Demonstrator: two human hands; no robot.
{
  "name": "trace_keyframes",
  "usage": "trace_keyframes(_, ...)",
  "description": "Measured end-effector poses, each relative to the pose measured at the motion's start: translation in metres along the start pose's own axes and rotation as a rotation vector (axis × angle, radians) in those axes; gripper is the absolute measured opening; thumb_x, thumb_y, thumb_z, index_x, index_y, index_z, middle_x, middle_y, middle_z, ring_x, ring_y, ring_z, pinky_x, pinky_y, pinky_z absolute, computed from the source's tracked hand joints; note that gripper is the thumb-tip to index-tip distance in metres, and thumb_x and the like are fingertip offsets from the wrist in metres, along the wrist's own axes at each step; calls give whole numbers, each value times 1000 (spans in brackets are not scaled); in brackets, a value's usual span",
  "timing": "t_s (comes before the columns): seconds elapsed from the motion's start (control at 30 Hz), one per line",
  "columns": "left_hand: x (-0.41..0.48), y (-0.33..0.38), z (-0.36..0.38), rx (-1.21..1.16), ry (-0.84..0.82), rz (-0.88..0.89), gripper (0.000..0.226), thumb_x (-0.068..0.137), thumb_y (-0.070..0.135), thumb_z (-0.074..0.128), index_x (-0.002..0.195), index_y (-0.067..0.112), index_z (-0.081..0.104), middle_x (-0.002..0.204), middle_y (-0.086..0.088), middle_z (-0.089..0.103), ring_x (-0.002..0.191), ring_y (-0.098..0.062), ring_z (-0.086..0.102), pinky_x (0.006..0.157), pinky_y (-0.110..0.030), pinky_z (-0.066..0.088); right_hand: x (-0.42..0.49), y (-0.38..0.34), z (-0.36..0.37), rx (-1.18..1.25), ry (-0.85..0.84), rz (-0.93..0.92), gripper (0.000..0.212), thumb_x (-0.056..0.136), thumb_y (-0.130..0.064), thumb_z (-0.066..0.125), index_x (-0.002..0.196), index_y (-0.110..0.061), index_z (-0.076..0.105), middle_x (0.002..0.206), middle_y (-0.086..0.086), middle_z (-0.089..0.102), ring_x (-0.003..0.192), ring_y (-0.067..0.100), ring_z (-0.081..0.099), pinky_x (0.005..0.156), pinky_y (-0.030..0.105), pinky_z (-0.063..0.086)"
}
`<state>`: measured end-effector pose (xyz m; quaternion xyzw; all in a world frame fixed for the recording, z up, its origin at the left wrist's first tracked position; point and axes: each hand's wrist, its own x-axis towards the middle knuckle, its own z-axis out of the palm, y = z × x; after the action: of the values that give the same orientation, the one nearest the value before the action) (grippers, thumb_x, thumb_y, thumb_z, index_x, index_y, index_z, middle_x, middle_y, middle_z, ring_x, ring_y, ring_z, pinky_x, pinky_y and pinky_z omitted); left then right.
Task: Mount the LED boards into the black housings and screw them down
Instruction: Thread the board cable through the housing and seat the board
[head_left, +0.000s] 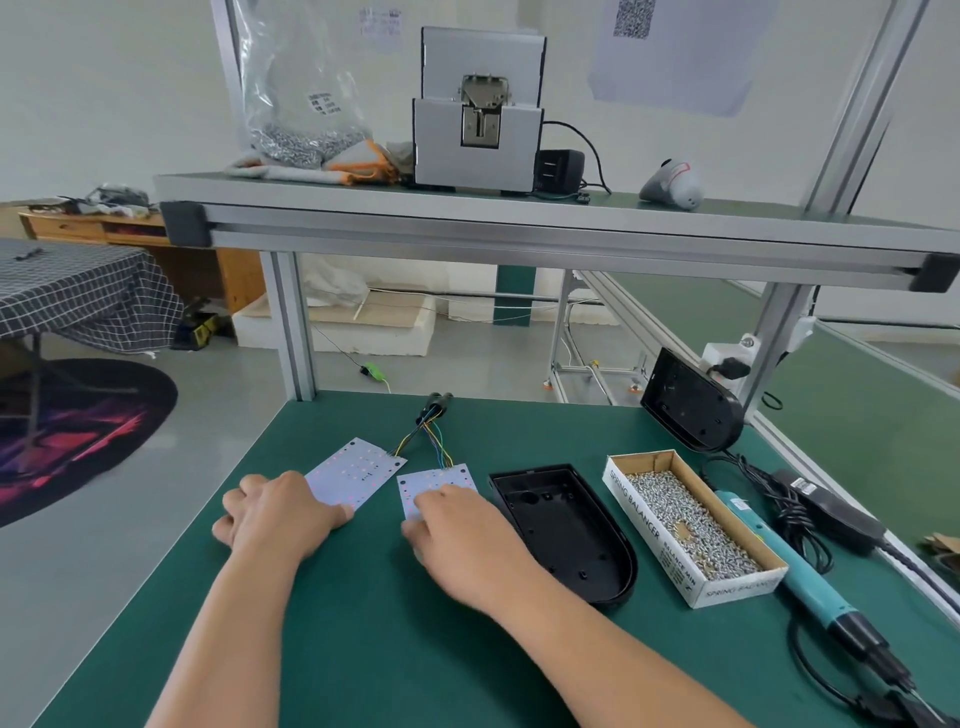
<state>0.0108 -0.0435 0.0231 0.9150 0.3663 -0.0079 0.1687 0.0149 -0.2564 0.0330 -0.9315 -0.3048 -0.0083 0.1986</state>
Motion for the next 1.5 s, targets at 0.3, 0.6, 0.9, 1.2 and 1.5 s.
trace_keyframes(0.3,-3,-5,-4,-16,-38,65,47,83,59,67,111,23,57,116,-3,40,114,-29,36,98,-40,38,101,-5,14,148,-43,199,27,106,-33,41,102,-12,57,103,21,59,102,38,46,86,44,41)
trace_keyframes(0.6,-9,-8,-9,-119,-56,129,68,85,57,75,140,26,50,145,-2,42,141,-29,33,111,-41,30,120,1,5,450,24,350,35,101,-10,45,69,-14,30,65,7,28,64,24,29,63,36,21)
trace_keyframes(0.9,-13,-3,-13,-330,-31,167,60,80,34,80,129,18,48,128,-6,47,120,-35,45,109,-49,40,121,7,-3,1342,345,462,25,103,-14,59,86,-1,72,79,7,65,72,16,60,75,31,56)
trace_keyframes(1.2,-4,-4,-1,-863,-103,364,17,102,25,69,86,18,71,72,3,69,66,-16,57,66,-33,45,102,23,-21,1335,412,511,43,91,-9,72,131,-13,57,92,15,64,73,22,59,62,28,49)
trace_keyframes(1.5,-14,-2,-10,-1158,-298,442,22,108,27,61,90,25,74,84,-3,74,65,-19,66,54,-28,53,88,42,-43,1258,297,373,39,94,0,45,114,-14,75,80,10,65,59,15,68,57,31,61)
